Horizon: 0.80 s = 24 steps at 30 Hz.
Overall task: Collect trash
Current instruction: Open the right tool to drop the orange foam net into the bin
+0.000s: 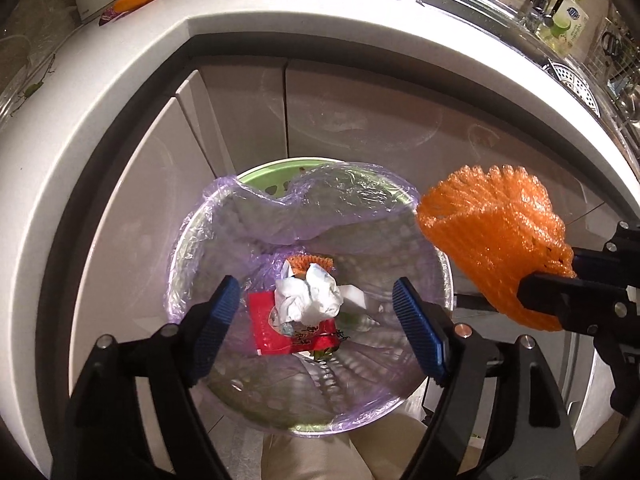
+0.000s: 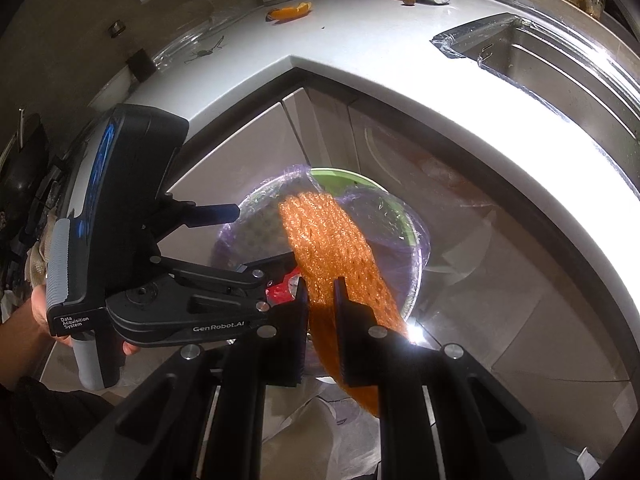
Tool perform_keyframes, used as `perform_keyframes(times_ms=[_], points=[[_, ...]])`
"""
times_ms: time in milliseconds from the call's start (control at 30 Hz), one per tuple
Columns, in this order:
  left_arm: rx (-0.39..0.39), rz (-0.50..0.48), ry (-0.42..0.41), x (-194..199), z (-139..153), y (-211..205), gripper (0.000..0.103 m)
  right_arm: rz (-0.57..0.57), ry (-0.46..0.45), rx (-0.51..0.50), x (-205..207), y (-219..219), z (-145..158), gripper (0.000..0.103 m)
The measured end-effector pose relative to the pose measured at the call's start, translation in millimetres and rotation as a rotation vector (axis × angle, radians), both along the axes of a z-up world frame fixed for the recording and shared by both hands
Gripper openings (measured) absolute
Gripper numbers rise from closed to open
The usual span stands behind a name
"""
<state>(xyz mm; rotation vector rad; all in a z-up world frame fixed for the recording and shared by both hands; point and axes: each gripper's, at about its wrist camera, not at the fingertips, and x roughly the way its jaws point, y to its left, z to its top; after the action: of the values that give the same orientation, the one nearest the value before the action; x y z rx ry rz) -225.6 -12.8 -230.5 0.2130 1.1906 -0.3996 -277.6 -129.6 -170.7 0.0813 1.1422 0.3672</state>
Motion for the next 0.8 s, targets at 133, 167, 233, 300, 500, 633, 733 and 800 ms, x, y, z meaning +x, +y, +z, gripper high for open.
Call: perform_keyframes(times_ms=[133, 167, 233, 300, 500, 633, 733, 800], points=[[-0.009, -0.004, -0.014, 0, 11, 5, 0.075, -0.011, 0.006, 0.005, 3, -4, -1, 0.014], [-0.012, -0.003, -0.027, -2, 17, 7, 0.075, -0.012, 0.007, 0.006, 4, -4, -2, 0.014], [-0.023, 0.003, -0.048, -6, 29, 11, 0.076, -0.012, 0.009, 0.007, 7, -4, -4, 0.014], [-0.021, 0.021, -0.079, -9, 43, 19, 0.079, -0.012, 0.014, 0.012, 9, -3, -7, 0.014], [-0.03, 0.1, -0.154, -15, 80, 47, 0.085, 0.019, 0.046, 0.038, 16, 11, -27, 0.014], [-0.025, 0.143, -0.182, -12, 96, 64, 0.085, 0.05, 0.079, 0.058, 24, 27, -45, 0.014], [-0.022, 0.168, -0.197, -9, 104, 74, 0.086, 0.071, 0.1, 0.058, 29, 38, -56, 0.014], [-0.015, 0.185, -0.205, -5, 105, 79, 0.087, 0.082, 0.114, 0.05, 32, 44, -62, 0.022]])
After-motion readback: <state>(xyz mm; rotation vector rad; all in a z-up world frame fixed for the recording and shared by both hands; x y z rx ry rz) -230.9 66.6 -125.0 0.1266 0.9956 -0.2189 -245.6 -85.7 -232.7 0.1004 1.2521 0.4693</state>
